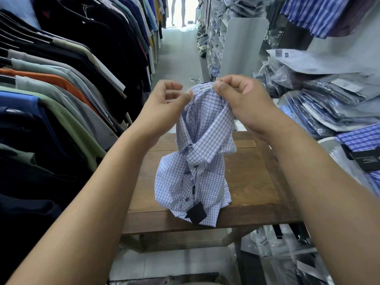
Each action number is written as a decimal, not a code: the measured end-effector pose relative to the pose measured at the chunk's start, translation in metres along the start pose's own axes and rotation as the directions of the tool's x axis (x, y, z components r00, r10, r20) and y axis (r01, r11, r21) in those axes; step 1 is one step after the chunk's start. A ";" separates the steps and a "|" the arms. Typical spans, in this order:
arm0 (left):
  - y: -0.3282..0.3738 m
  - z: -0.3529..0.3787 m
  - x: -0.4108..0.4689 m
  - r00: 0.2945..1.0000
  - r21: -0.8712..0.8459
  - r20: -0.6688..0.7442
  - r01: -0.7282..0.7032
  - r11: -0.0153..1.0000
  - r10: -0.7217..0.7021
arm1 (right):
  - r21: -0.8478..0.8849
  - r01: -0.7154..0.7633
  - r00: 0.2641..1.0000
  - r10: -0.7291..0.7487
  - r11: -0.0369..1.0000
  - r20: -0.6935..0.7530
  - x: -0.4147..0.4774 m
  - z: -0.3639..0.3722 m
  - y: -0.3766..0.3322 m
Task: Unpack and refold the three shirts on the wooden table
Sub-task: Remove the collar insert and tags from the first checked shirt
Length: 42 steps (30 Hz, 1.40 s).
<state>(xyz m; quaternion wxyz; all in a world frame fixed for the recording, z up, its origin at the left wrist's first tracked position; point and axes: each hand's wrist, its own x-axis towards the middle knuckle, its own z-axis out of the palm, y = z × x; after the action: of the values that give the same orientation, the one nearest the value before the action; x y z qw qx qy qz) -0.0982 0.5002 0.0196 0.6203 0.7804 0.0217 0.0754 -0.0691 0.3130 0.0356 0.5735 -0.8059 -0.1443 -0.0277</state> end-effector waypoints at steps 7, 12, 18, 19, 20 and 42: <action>-0.025 0.009 -0.011 0.941 0.150 0.230 0.217 0.965 -0.247 | -0.016 0.018 0.995 -0.019 1.000 -0.100 0.006 0.000 0.001; -0.024 0.013 -0.002 0.979 -0.082 0.156 0.145 0.986 -0.131 | -0.087 0.049 0.991 -0.060 0.995 -0.123 0.005 -0.002 0.006; -0.011 0.008 0.006 0.999 0.072 0.018 -0.034 0.997 0.033 | -0.207 0.070 0.989 -0.096 0.976 -0.117 0.004 -0.010 0.012; -0.010 0.006 0.007 0.997 0.141 0.013 -0.072 0.987 0.071 | -0.277 0.084 0.985 -0.122 0.957 -0.121 0.005 -0.011 0.013; -0.008 0.003 0.008 0.994 0.213 0.011 -0.105 0.971 0.105 | -0.345 0.102 0.978 -0.157 0.933 -0.135 0.006 -0.013 0.013; 0.018 0.019 0.032 0.982 0.227 -0.191 0.050 0.973 -0.006 | -0.732 0.070 0.853 0.339 0.678 0.396 -0.021 0.049 0.083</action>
<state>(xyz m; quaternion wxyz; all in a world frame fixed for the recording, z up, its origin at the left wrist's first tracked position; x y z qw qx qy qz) -0.0650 0.4817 0.0362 0.5214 0.8362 0.1003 0.1374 -0.0732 0.3294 -0.0617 0.1509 -0.9520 -0.2032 0.1722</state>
